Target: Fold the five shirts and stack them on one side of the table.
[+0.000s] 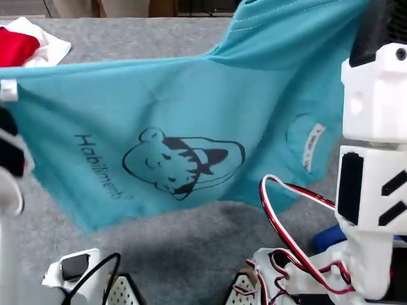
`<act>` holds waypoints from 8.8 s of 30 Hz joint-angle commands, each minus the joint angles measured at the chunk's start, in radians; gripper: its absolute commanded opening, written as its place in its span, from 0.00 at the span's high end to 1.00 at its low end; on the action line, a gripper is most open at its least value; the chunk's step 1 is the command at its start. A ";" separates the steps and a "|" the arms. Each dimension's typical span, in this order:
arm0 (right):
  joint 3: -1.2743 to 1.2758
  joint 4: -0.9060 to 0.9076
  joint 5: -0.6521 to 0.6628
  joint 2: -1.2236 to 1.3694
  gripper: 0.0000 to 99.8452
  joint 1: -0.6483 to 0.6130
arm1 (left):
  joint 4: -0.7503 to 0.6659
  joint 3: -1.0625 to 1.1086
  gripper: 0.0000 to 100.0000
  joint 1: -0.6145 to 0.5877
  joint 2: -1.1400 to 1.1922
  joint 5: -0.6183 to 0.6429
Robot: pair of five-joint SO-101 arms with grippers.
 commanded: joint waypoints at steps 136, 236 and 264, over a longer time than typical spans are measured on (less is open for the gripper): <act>0.038 0.120 -0.219 -0.122 0.99 -0.013 | -0.559 0.879 0.98 -0.144 -0.773 -0.038; -0.470 0.700 -0.181 1.620 0.94 -0.395 | -0.453 1.418 0.98 -0.011 -0.252 -0.149; -0.654 0.724 -0.181 1.762 0.99 -0.274 | -0.453 1.427 0.98 -0.012 -0.338 -0.152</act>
